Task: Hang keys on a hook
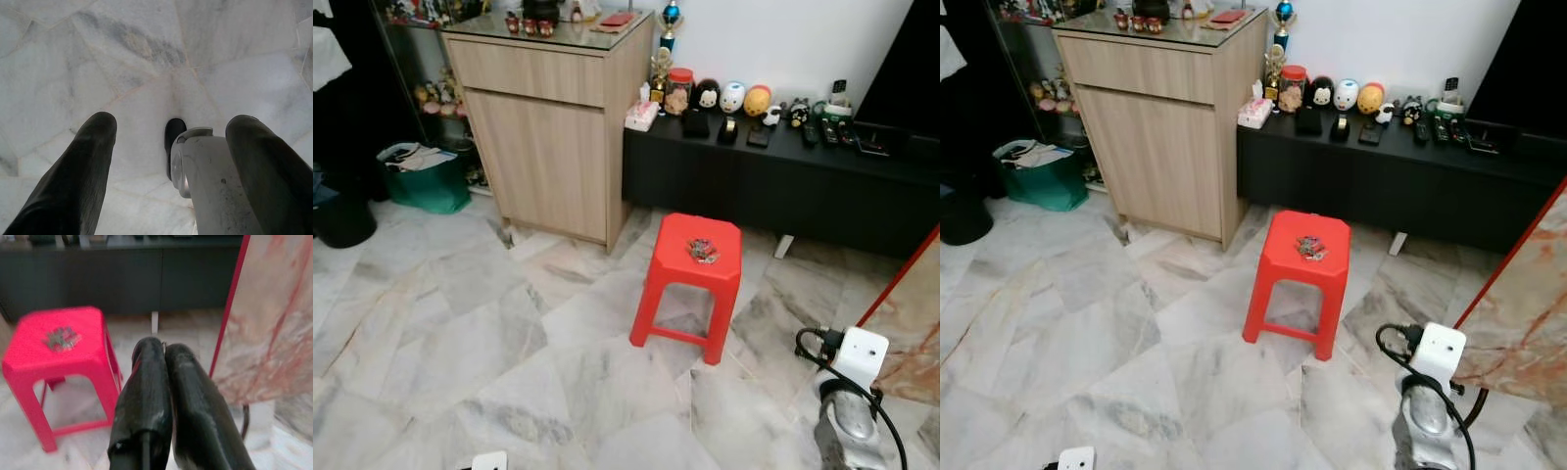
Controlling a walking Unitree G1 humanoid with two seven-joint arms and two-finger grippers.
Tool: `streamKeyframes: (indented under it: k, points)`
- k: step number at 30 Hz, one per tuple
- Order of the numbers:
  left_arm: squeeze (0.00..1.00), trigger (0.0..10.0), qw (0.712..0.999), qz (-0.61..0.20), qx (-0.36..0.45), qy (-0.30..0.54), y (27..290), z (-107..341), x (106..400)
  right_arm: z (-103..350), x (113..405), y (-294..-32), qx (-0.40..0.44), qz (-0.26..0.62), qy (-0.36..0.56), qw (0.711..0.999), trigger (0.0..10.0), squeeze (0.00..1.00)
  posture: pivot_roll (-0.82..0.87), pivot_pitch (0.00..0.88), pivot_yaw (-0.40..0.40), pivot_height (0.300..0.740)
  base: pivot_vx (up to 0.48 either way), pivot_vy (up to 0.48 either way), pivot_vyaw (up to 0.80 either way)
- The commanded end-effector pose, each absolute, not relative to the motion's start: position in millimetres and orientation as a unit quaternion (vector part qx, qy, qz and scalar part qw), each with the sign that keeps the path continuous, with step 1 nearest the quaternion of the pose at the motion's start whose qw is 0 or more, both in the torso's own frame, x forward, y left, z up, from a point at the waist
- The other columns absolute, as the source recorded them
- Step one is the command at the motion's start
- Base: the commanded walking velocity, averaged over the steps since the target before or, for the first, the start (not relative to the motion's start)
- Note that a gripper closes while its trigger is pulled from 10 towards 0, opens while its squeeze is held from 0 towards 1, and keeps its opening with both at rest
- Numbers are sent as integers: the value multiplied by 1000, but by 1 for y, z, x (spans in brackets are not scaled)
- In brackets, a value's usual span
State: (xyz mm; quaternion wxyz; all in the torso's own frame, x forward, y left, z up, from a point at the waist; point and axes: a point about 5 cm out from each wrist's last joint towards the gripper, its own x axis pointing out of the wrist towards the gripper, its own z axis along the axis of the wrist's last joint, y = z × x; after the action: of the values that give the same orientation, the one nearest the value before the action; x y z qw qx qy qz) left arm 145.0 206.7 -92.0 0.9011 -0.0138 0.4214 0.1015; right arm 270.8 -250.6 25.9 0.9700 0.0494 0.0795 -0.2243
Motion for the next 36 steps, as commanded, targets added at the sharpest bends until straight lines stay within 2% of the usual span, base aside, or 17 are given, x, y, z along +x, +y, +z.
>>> streamKeyframes:
  k: [1, 5, 11, 16, 18, 25, 33, 36]
  points:
    - [0, 10000, 902, 100, -10, 419, 208, -92, 143, 45, 280, -252, 61, -240, 29, 968, 10000, 0, -30, 0, -62, 740, 0, 0, 0]
    - [0, 10000, 905, 103, -14, 413, 207, -92, 143, 58, 284, -245, 66, -237, -5, 969, 10000, 0, -26, 0, -69, 740, 0, 0, 0]
    - [0, 10000, 905, 103, -10, 414, 209, -94, 133, 57, 277, -232, 37, -199, 2, 979, 10000, 0, -36, 0, -73, 740, 0, 0, 0]
    - [0, 10000, 906, 102, -12, 410, 211, -94, 128, 55, 272, -232, 32, -209, 10, 977, 10000, 0, -42, 0, -73, 740, 0, 0, 0]
    - [0, 10000, 906, 110, -6, 409, 230, -89, 134, 57, 272, -230, 34, -208, 8, 978, 10000, 0, -45, 0, -75, 740, 0, -249, 0]
    - [0, 10000, 903, 115, -6, 415, 239, -88, 131, 54, 271, -231, 40, -217, 26, 975, 10000, 0, -37, 0, -81, 740, 0, -268, 0]
    - [0, 10000, 896, 118, -7, 429, 241, -91, 124, 56, 272, -228, 43, -216, 30, 975, 10000, 0, -36, 0, -82, 740, 0, -102, -800]
    - [0, 10000, 892, 118, -8, 436, 240, -93, 121, 56, 274, -227, 39, -221, 31, 974, 10000, 0, -35, 0, -82, 740, 0, 0, -183]
